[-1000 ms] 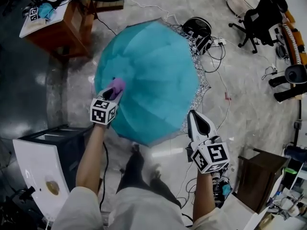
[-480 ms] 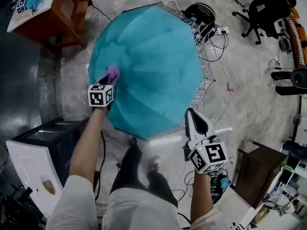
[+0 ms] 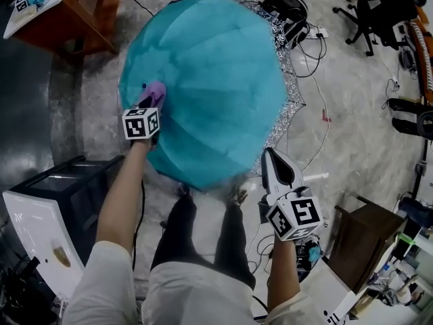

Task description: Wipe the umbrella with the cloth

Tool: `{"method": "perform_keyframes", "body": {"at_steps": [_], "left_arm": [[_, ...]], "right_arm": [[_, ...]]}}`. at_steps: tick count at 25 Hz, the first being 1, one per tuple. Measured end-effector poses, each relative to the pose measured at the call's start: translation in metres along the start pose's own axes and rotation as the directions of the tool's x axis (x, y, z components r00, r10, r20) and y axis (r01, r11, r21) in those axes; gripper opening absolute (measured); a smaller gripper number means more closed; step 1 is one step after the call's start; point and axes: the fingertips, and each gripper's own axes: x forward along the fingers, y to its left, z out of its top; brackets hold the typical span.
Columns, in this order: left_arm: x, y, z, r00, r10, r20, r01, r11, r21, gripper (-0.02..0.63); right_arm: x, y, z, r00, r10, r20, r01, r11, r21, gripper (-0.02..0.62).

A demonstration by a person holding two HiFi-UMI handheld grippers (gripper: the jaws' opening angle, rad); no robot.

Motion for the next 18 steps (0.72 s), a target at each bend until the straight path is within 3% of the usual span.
{"method": "perform_keyframes", "body": {"at_steps": [3,7,11,18], "left_arm": [[-0.004,-0.016,-0.003,1.000,0.006,0.002,-0.006,1.000,-0.009,0.133],[-0.008,-0.055,-0.008,1.000,0.007,-0.008,-0.007,0.998,0.066,0.132],[-0.010,-0.087,-0.014,0.999,0.054,-0.008,-0.053,0.993,0.103,0.126],[-0.011,-0.141,-0.015,0.994,0.105,0.012,-0.106,0.990,0.098,0.124]], "right_arm": [[-0.002,-0.010,0.002,1.000,0.023,0.003,-0.023,1.000,-0.010,0.003],[-0.009,-0.030,0.004,0.999,0.030,0.012,-0.030,0.999,-0.025,0.004],[-0.025,-0.053,-0.001,0.999,0.032,0.009,-0.032,0.999,-0.018,0.004],[-0.065,-0.092,-0.008,0.999,0.032,0.010,-0.032,0.999,-0.001,0.004]]}}
